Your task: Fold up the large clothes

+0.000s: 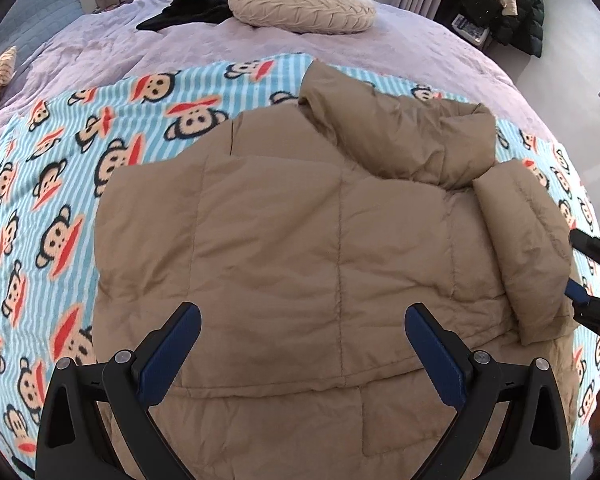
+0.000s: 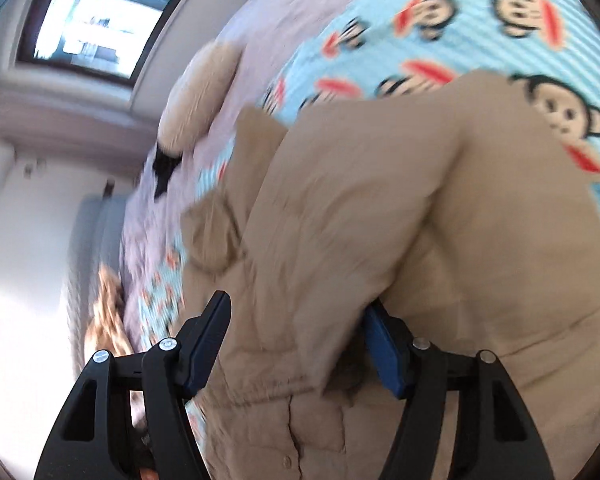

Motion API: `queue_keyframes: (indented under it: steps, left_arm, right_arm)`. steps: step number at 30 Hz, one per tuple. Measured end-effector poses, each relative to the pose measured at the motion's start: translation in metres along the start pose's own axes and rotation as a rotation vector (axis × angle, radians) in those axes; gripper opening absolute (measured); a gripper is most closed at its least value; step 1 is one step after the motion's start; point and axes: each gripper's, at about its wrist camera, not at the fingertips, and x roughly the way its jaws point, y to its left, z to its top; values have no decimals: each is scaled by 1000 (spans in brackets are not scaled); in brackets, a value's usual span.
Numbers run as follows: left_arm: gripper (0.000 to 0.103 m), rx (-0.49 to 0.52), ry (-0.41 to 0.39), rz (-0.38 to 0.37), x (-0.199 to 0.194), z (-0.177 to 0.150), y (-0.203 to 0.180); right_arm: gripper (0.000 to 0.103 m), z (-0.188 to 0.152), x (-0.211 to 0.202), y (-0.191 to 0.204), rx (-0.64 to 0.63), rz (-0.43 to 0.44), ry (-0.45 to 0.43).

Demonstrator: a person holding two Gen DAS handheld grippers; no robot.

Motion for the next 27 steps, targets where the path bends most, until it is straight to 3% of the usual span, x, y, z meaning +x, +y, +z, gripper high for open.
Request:
queue_keyframes:
  steps: [2,4,7,11,14,15,16,17,18,22,27]
  left_arm:
    - [102,-2,-6,-19,-3,3,4]
    - [102,-4,-12,-47,-8,5,9]
    - [102,-12,-18,-90,-14,7,19]
    - [102,-37,-24,-173,-23,8,38]
    - [102,-80,-18,-236,-27,8,53]
    - [102,-99,-14,-261,-29,8,59]
    - [102,-116,-8,-287,-29,8,64]
    - [102,-126,-4,-303,-29,7,66]
    - [102,-140,3,-325,-29,7,69]
    - [102,-159,42,-415,-21,4,68]
    - [102,-153,111,-488,2,2,51]
  right_arm:
    - [62,9,-6,-13,83,40,-41]
    - [11,16,-6,-21,152,91,-60]
    - [8,16,1,2,64,122,-49]
    - [8,-9,23,65,-209,113,63]
    - [12,-43,52,103,-396,43,187]
    - [21,-57,64,111,-451,7,232]
    - [33,-67,73,116,-478,-13,266]
    - [60,-79,83,118,-498,-34,309]
    - [80,-88,88,118,-503,-46,337]
    - [81,-108,80,103,-492,-88,388]
    - [81,-86,20,36,-294,-169,305]
